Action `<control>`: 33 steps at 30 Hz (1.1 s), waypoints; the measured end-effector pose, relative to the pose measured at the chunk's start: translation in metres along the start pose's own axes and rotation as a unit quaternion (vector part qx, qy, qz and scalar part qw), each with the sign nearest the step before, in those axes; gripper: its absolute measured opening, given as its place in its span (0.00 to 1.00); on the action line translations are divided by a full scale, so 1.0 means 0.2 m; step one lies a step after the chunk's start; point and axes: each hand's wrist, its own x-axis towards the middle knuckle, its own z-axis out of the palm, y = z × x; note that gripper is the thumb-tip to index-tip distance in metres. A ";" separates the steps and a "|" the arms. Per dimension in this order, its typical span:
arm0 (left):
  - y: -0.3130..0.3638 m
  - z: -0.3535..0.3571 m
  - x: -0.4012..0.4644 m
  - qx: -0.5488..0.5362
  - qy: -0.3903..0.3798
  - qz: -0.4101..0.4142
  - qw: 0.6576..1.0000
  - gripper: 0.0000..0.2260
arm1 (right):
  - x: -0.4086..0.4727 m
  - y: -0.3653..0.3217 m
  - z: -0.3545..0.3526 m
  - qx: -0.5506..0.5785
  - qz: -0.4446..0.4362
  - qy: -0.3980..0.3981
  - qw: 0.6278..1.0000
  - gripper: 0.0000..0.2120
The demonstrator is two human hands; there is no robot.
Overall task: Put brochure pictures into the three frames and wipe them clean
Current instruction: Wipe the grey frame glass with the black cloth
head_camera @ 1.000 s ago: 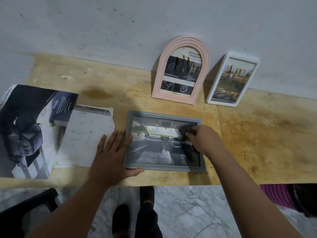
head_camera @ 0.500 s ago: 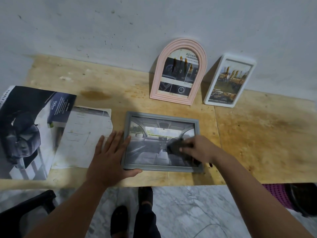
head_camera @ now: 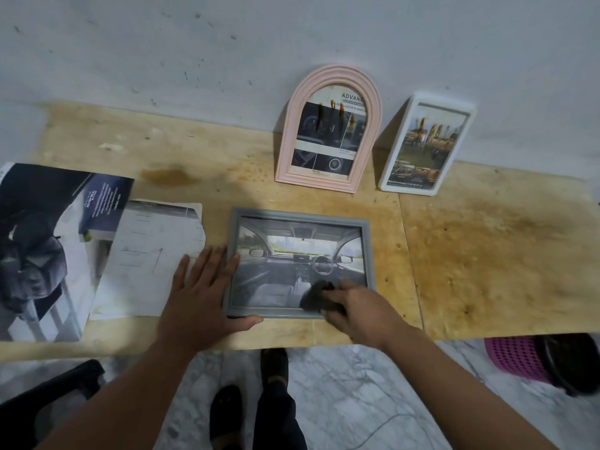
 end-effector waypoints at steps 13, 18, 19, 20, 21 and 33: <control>0.01 0.00 0.00 0.005 0.032 0.010 0.999 0.54 | -0.08 -0.05 0.14 -0.080 0.149 0.082 0.982 0.14; 0.01 0.00 0.00 0.009 0.021 0.009 1.000 0.54 | -0.01 -0.22 0.19 -0.034 0.095 0.111 0.989 0.14; 0.00 0.00 0.00 0.010 0.018 0.008 1.000 0.54 | 0.01 -0.26 0.20 -0.031 0.078 0.115 0.990 0.14; 0.00 0.00 0.00 0.011 0.017 0.008 1.000 0.54 | 0.04 -0.30 0.20 -0.030 0.062 0.120 0.990 0.13; 0.00 0.00 0.00 0.012 0.017 0.009 1.000 0.54 | 0.06 -0.34 0.20 -0.031 0.048 0.122 0.991 0.13; -0.01 0.01 0.00 0.012 0.018 0.014 1.000 0.53 | 0.24 -0.50 0.19 -0.047 -0.091 0.085 0.991 0.16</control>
